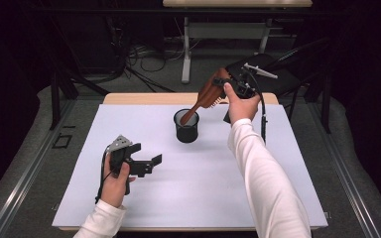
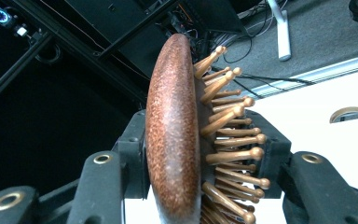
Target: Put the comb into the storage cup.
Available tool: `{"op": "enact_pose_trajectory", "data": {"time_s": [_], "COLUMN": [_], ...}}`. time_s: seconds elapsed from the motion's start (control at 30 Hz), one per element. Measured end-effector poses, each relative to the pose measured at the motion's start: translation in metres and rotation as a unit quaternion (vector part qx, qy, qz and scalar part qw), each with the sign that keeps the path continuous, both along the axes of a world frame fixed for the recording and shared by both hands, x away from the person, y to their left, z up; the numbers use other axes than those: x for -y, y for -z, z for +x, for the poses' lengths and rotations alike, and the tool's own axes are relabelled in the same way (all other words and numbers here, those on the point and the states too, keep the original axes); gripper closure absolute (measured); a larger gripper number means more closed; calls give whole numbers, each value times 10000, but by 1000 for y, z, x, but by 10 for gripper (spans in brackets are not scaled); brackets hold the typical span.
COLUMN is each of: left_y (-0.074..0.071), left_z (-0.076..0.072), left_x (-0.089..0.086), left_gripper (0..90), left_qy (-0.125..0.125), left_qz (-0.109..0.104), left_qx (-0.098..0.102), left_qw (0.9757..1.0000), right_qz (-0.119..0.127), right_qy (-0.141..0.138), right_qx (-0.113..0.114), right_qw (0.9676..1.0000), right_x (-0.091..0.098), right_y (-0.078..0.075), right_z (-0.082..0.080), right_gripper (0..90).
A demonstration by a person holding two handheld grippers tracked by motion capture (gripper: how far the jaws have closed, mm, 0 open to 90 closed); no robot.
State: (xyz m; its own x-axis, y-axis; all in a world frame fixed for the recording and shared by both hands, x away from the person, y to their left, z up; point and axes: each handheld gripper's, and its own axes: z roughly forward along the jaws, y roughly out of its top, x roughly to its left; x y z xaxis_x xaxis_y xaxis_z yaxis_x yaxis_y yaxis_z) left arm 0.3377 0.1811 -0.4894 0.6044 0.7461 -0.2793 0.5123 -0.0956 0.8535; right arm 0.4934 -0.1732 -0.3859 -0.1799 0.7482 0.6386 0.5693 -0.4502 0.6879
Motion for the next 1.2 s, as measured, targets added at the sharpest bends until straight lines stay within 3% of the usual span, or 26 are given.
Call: {"op": "enact_pose_trajectory", "data": {"time_s": [1.2], "left_y": [2], "left_z": [1], "left_x": [0], "left_gripper": [5], "left_qy": [6], "left_qz": [-5], "left_qx": [-41], "left_qw": [10000], "right_qz": [-180], "right_qy": [-68], "right_qx": [-123], "right_qw": [9997], "right_x": [-15], "right_y": [22], "right_z": [6], "right_gripper": [489]}}
